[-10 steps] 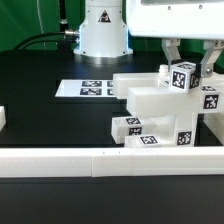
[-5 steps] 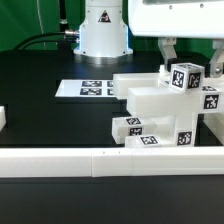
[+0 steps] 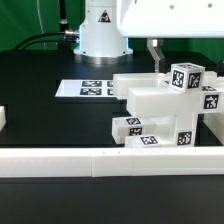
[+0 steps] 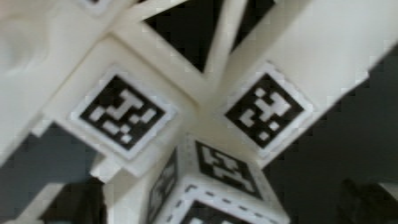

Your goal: Assemble chair

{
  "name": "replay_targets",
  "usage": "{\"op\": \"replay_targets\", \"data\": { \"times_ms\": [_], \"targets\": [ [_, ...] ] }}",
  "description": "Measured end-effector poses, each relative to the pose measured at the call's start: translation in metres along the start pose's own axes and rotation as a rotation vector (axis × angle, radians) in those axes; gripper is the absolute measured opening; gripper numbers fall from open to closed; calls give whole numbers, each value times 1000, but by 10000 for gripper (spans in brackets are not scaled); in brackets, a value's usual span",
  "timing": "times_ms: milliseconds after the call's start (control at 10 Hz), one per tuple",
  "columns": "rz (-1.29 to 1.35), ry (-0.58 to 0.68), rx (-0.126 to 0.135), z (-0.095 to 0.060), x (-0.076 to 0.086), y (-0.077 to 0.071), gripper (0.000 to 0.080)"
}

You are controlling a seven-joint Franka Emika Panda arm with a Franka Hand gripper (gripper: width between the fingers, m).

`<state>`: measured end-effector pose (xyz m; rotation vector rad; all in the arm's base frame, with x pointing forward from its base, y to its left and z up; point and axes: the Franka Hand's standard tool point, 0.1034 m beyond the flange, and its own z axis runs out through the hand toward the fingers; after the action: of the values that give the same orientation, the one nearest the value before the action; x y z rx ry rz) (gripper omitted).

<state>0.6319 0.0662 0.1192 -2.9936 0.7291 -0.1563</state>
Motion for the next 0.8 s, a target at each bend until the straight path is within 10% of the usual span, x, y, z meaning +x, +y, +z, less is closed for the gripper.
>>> {"op": "replay_targets", "data": {
  "times_ms": [800],
  "targets": [
    [-515, -5, -7, 2, 0, 4, 648]
  ]
}}
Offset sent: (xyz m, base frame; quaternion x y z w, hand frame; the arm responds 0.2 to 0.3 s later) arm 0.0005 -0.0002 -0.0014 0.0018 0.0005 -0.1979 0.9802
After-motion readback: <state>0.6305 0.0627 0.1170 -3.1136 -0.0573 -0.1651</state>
